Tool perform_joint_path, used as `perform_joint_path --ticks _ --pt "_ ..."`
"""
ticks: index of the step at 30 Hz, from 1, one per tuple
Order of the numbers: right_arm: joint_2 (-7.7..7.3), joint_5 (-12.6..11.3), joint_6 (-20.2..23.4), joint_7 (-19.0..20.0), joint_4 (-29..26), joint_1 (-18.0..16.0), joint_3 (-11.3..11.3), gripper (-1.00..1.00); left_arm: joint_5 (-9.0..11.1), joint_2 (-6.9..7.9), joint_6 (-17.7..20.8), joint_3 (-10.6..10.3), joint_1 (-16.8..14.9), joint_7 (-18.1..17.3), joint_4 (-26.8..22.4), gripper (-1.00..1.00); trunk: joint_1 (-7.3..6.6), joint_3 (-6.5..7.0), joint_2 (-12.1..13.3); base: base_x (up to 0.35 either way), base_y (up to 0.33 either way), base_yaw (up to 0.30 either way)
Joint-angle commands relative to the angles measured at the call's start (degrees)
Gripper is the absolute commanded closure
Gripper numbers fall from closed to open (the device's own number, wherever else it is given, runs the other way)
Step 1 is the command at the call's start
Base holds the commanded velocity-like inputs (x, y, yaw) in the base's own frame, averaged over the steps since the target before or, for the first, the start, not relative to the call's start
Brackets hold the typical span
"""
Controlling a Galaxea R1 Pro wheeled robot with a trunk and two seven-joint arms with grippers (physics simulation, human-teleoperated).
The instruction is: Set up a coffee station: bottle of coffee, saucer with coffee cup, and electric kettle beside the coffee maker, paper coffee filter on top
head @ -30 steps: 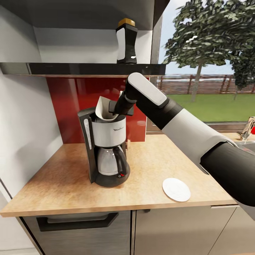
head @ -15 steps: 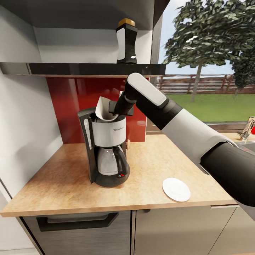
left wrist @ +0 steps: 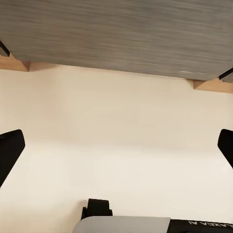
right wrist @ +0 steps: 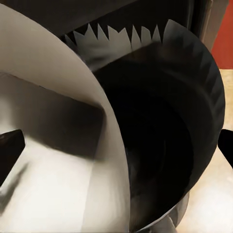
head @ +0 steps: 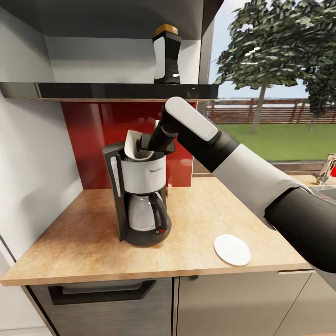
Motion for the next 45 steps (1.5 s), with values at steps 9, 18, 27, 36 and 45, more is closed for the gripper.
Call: perform_joint_path --ticks 9,18,27,36,45 --pt "0.0 -0.34 0.32 -0.45 -0.04 -0.08 0.05 -1.0 0.09 -0.04 0.04 0.43 0.0 -0.55 -0.07 -1.0 0.0 -0.06 -0.04 0.0 0.0 0.0" --pt "0.0 -0.34 0.32 -0.45 -0.11 -0.08 0.07 -1.0 0.12 -0.04 0.04 0.4 0.0 -0.54 -0.07 -1.0 0.0 -0.06 -0.04 0.0 0.0 0.0" --pt "0.0 -0.34 0.32 -0.45 -0.13 -0.08 0.06 -1.0 0.11 -0.04 0.04 0.32 0.0 -0.55 -0.07 -1.0 0.0 -0.06 -0.04 0.0 0.0 0.0" --pt "0.0 -0.34 0.32 -0.45 -0.13 -0.08 0.05 -1.0 0.06 -0.04 0.04 0.28 0.0 -0.55 -0.07 -1.0 -1.09 0.84 1.97 0.0 0.0 0.0" --pt "0.0 -0.34 0.32 -0.45 -0.13 -0.08 0.05 -1.0 0.09 -0.04 0.04 0.27 0.0 -0.55 -0.07 -1.0 -1.97 1.56 3.57 0.0 0.0 0.0"
